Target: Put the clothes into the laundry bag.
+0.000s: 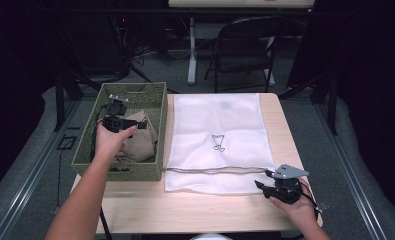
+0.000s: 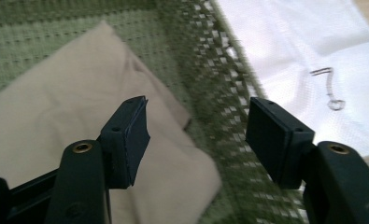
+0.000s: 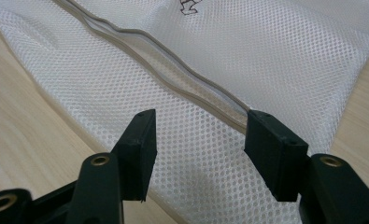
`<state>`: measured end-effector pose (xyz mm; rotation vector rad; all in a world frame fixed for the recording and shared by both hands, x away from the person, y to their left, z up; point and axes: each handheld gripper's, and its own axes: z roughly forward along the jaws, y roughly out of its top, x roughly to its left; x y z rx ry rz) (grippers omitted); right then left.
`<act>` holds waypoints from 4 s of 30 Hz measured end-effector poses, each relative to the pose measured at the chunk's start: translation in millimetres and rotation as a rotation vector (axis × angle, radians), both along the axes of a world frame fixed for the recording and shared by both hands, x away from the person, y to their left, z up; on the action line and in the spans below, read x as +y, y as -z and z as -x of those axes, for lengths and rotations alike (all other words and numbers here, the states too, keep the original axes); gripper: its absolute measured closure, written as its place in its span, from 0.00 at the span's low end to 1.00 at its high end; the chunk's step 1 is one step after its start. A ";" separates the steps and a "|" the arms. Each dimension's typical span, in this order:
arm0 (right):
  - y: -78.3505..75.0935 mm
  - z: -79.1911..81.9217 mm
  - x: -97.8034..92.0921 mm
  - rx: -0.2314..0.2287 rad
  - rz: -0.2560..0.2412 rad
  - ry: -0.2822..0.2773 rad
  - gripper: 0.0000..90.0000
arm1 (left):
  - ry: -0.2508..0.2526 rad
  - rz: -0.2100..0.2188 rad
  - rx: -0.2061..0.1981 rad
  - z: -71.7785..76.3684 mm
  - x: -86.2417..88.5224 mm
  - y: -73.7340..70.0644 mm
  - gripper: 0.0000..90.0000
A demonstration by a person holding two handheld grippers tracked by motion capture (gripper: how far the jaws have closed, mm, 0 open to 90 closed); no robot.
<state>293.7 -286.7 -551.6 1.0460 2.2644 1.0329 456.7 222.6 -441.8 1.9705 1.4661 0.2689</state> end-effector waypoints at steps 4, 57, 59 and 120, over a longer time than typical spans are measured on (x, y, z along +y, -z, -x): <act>0.0 -0.2 0.0 0.000 0.002 -0.001 0.48 | -0.033 -0.015 0.006 -6.1 10.7 3.2 0.42; 2.7 -1.4 1.4 0.009 -0.009 0.000 0.47 | -0.255 -0.118 0.370 -27.1 69.6 58.1 0.27; 2.7 -1.1 1.6 0.008 -0.008 0.003 0.47 | -0.249 -0.125 0.379 -27.7 70.0 59.0 0.26; 3.3 -0.5 4.6 0.002 0.016 -0.017 0.47 | -0.217 -0.003 0.471 -42.6 75.7 100.2 0.23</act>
